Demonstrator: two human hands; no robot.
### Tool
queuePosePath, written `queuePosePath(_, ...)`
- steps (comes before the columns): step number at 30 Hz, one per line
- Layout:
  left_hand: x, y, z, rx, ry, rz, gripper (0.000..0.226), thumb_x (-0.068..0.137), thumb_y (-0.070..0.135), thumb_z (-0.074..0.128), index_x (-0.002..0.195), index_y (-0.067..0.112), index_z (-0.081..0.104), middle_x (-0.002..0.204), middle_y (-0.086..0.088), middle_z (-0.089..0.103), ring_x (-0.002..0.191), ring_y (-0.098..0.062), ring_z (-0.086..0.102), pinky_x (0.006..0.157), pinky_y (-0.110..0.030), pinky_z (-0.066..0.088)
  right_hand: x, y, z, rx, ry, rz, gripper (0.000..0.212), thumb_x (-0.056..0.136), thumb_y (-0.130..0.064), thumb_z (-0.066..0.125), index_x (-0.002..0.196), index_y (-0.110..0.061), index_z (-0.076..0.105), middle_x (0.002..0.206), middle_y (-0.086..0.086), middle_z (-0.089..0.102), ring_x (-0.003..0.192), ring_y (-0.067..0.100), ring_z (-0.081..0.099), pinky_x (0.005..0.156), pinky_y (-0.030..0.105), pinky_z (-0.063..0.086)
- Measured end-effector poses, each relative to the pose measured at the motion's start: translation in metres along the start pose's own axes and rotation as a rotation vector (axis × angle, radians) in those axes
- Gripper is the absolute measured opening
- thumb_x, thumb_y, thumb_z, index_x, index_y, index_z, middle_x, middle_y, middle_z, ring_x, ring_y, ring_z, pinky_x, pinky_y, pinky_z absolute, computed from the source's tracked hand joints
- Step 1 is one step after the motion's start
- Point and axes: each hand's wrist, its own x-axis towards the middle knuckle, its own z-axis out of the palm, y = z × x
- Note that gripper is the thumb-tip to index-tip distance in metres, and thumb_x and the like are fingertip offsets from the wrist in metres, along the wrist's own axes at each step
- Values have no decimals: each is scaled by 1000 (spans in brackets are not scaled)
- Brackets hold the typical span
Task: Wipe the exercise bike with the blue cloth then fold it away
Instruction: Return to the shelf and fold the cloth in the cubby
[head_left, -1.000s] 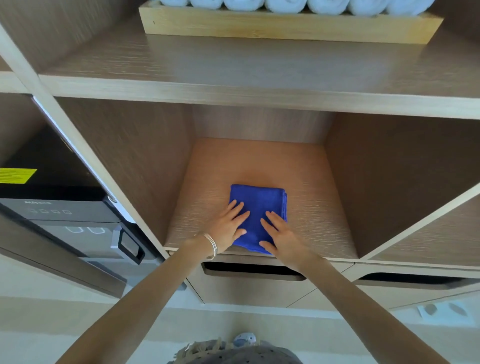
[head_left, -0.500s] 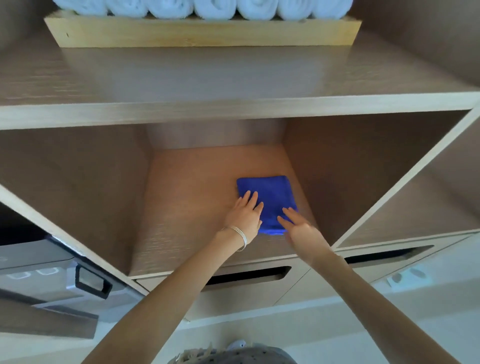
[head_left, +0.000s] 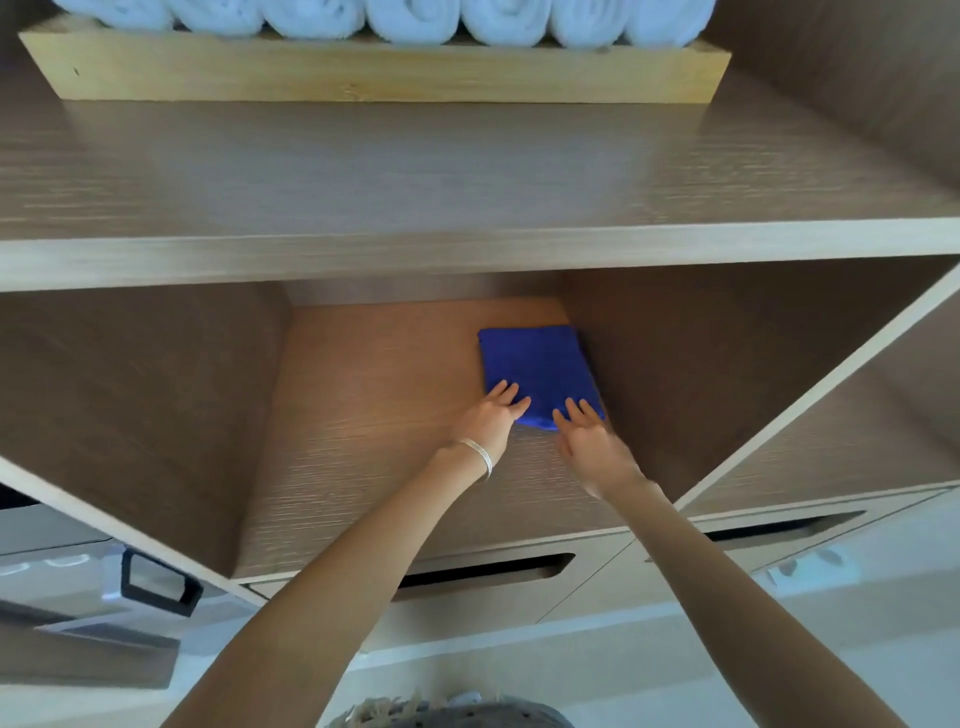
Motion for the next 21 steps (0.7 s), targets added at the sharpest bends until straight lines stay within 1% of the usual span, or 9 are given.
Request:
queuePosePath(4,25,-4,-3,8,-40,-40,76,87,-13,41,149,21,12,160,-1,3,147,-15,-2,114,-30,28,25,8,-11,45,-52,27,55,98,-4,32,149,-12,12,159,8,4,147,22,0,118,36,21)
queuePosePath(6,30,-6,-4,45,-54,-65,68,93,1,38,149,25,7,160,2,-2,147,-14,-5,118,-36,19,35,10,-17,65,-81,38,58,97,-2,34,150,-13,10,160,6,2,147,21,-3,118,36,21)
queuePosePath(7,32,-7,-5,64,-57,-72,61,97,12,35,149,26,6,160,3,-3,147,-14,-5,119,-40,12,40,12,-19,79,-96,40,57,98,-5,33,150,-13,10,160,6,1,147,21,-3,118,37,20)
queuePosePath(9,34,-11,-8,95,-70,-89,54,100,35,26,148,30,3,159,7,-5,146,-13,-7,119,-46,3,46,11,-23,106,-139,53,53,101,-17,30,150,-13,10,160,5,-1,147,20,-5,119,37,16)
queuePosePath(11,38,-15,-10,137,-96,-110,56,98,49,19,148,33,0,159,9,-6,146,-13,-8,119,-49,-1,52,9,-26,109,-174,61,54,102,-26,28,150,-14,7,160,4,-4,147,19,-8,119,37,11)
queuePosePath(12,40,-15,-13,164,-110,-124,58,96,54,17,147,34,-1,159,9,-7,146,-14,-8,118,-50,-3,55,8,-27,96,-193,64,54,102,-28,27,150,-14,5,160,4,-5,146,20,-9,119,37,10)
queuePosePath(14,44,-13,-17,205,-126,-146,61,94,58,16,147,34,-3,159,9,-8,146,-15,-9,118,-51,-4,63,7,-31,64,-222,63,54,102,-23,26,150,-13,2,159,6,-7,146,22,-10,120,38,8)
queuePosePath(17,50,-12,-19,239,-134,-190,63,94,59,17,147,34,-5,159,9,-10,146,-17,-9,117,-53,-4,72,5,-33,24,-239,74,62,99,-8,33,150,-12,-2,159,7,-9,146,24,-11,120,41,13)
queuePosePath(21,59,-9,-26,263,-163,-257,63,93,61,16,147,36,-6,158,7,-11,146,-23,-10,117,-54,-5,79,6,-39,-55,-268,70,66,98,-9,38,149,-11,-5,159,8,-11,146,26,-11,119,43,15)
